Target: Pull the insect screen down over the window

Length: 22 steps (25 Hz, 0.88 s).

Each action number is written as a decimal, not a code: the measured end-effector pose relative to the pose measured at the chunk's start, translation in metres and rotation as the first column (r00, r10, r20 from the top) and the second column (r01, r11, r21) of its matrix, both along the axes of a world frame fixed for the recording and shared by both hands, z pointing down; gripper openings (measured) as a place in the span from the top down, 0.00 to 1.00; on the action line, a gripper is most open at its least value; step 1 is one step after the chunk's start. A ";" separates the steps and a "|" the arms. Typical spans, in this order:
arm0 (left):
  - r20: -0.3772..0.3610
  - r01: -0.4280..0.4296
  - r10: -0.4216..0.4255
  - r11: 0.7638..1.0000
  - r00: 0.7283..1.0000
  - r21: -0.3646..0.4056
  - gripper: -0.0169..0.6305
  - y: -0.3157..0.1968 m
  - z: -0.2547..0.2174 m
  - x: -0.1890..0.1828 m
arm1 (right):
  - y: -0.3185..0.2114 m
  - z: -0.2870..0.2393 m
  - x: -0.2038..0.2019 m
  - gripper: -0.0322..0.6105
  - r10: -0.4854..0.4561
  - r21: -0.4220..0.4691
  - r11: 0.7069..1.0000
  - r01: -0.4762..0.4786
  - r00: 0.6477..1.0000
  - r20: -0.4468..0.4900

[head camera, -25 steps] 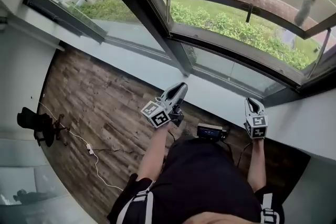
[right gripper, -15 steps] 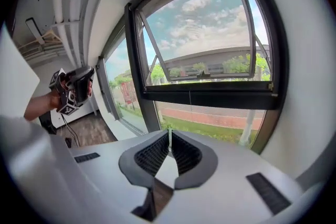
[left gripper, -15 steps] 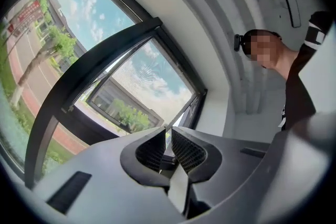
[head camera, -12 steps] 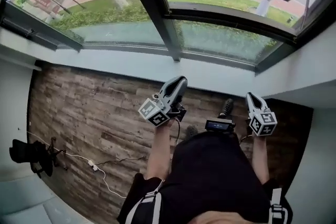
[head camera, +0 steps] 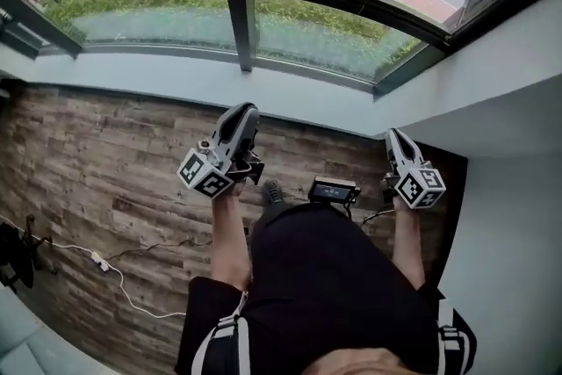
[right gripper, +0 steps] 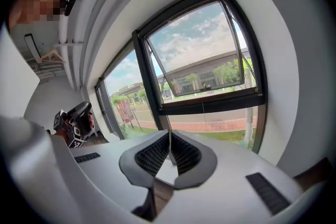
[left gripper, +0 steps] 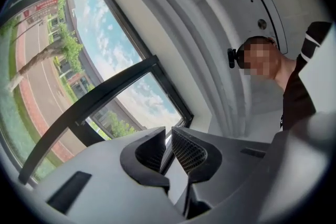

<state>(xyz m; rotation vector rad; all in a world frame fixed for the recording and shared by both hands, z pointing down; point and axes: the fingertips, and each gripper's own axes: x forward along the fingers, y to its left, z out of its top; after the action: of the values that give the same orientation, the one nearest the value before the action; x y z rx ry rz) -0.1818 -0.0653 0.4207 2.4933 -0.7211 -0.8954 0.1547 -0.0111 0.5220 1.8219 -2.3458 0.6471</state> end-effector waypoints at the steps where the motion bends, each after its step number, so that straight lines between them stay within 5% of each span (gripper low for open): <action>1: 0.006 0.008 -0.008 1.000 1.000 0.022 0.91 0.000 -0.007 -0.001 | -0.004 -0.004 -0.001 0.92 -0.001 0.021 1.000 0.001 1.000 0.013; 9: 0.100 0.084 -0.085 0.996 0.991 0.013 0.91 0.090 -0.011 -0.015 | 0.052 0.005 -0.027 0.92 -0.091 0.033 0.996 0.089 0.992 0.092; 18: 0.288 0.116 -0.101 0.993 0.952 -0.035 0.91 0.215 0.019 -0.046 | 0.152 0.074 -0.044 0.92 -0.039 -0.021 0.999 0.047 0.957 0.289; 22: 0.290 0.064 -0.067 0.998 0.955 0.022 0.91 0.264 -0.025 -0.045 | 0.217 0.039 -0.046 0.92 -0.003 0.023 1.000 -0.005 0.951 0.308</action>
<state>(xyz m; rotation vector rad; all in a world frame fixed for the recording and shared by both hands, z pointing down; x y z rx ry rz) -0.2270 0.1988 0.3960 2.6571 -0.8983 -0.5586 0.1083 0.2063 0.5609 1.8485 -2.5500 0.9726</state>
